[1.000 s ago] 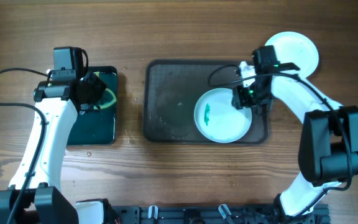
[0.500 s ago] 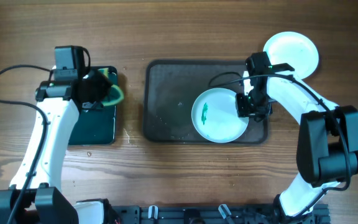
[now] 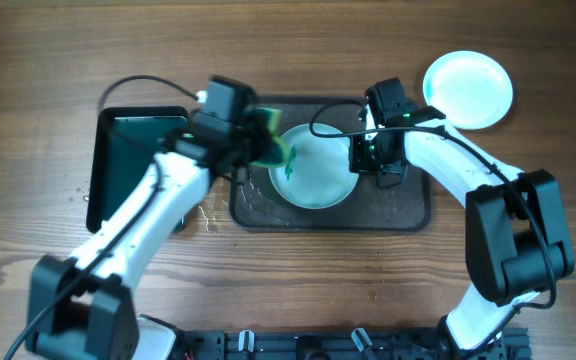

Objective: Clean dirty plates on tray and stack at the side
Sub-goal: 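Bring sponge with left gripper over the held last plate and scrub it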

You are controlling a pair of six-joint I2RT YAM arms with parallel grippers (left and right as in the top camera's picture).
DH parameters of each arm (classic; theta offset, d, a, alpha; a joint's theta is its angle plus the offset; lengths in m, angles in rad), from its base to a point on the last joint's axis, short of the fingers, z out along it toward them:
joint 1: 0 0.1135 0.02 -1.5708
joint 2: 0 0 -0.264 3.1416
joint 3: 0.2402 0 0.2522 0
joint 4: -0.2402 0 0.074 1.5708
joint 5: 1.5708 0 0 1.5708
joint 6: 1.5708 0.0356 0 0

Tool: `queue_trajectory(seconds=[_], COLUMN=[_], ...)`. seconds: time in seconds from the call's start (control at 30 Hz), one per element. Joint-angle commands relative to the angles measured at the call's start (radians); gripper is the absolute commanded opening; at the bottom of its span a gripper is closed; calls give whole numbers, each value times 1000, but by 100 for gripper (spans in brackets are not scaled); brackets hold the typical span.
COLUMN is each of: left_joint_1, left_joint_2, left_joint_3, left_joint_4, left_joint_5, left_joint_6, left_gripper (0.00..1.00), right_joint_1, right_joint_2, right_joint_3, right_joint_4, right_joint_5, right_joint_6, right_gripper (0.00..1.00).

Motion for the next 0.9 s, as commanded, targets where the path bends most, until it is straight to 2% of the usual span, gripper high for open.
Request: queue_trajectory(seconds=[0.0, 0.13, 0.4, 0.57, 0.67, 0.73, 0.87], left_joint_1=[-97, -135, -139, -138, -126, -108, -60], left_joint_2=[72, 145, 249, 306, 316, 312, 267], left_joint_3=[-1, -1, -1, -1, -1, 0, 0], left_joint_4=[62, 119, 176, 178, 166, 132, 57], left_joint_5=[15, 12, 2, -85, -117, -184, -307], left_joint_6=[-91, -132, -127, -115, -27, 11, 13], left_gripper=[4, 4, 4, 4, 4, 4, 4], right_joint_1=[16, 17, 17, 17, 17, 17, 17], right_joint_2=[-12, -11, -11, -11, -11, -11, -11], right_joint_3=[-3, -3, -3, -3, -3, -3, -3], right_joint_4=[32, 50, 52, 53, 51, 51, 51], right_joint_5=[-13, -13, -13, -13, -13, -13, -13], right_joint_6=[142, 164, 157, 156, 148, 135, 130], right_gripper=[4, 5, 5, 4, 4, 4, 4])
